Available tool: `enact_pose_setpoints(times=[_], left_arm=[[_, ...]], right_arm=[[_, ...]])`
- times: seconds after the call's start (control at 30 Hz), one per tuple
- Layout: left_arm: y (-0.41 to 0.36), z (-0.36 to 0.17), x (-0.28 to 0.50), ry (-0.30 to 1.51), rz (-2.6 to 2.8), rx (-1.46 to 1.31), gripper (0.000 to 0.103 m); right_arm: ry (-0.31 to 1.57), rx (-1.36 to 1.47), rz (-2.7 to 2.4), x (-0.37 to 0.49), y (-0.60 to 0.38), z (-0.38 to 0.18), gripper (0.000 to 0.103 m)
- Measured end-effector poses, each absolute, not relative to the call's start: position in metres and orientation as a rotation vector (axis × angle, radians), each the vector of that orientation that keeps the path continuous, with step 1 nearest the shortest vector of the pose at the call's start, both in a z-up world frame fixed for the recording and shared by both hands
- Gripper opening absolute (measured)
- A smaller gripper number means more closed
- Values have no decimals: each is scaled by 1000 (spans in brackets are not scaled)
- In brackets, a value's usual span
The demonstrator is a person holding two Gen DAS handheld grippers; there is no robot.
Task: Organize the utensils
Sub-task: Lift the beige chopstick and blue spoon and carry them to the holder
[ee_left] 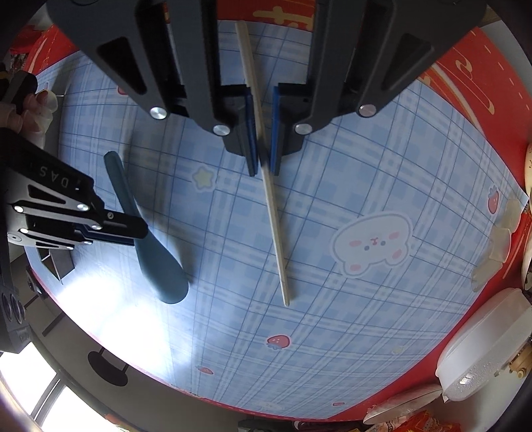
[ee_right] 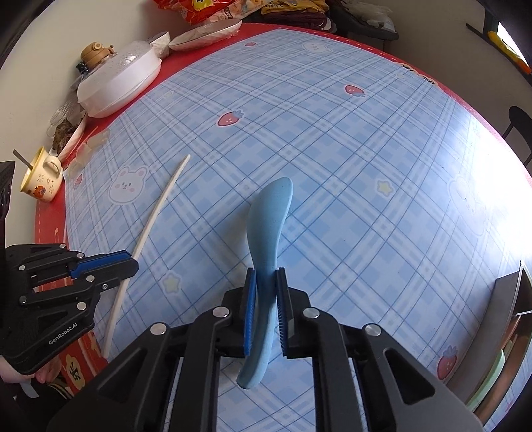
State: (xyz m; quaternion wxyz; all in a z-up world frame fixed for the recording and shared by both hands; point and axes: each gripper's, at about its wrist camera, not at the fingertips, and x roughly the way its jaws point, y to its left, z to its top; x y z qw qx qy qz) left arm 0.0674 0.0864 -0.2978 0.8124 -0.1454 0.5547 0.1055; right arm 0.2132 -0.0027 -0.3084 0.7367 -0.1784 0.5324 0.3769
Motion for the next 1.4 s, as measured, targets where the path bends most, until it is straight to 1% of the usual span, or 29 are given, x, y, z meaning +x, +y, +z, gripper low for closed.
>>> enact_pose_setpoints(times=[0.1,0.33,0.47,0.63,0.8,0.87,0.93,1.0,1.03,1.07,1.17,1.4], left_arm=[[90,-299,63,1185,218,-300,13],[94,-304,73,1171,188,-283,14],[86,-304,71,1167,169,-206,15],[89,-305,71,1156,162,-238,15],[80,-305,72,1152,200,-211,15],[75,-305,74,1156,193,-201,24],[69,-305,77,1160,185,-166,27],[70,-304,78,1162,171,-166,27],[74,-304,78,1164,167,-192,24],[80,-304,77,1169,166,-224,13],[98,-304,76,1185,124,-329,10],[106,-296,64,1180,63,-374,10]], right_arm=[[1193,-391,837,209,1,-313,9],[1180,-376,807,207,2,-312,9],[1175,-359,784,207,1,-311,9],[1158,-354,764,207,6,-312,9],[1156,-318,723,206,7,-313,9],[1174,-289,718,207,5,-313,9],[1188,-269,718,204,2,-312,7],[1193,-247,713,200,-4,-311,7],[1197,-228,709,198,-8,-310,7],[1200,-209,705,196,-13,-309,7],[1208,-167,697,189,-27,-305,7],[1202,-83,679,177,-63,-295,7]])
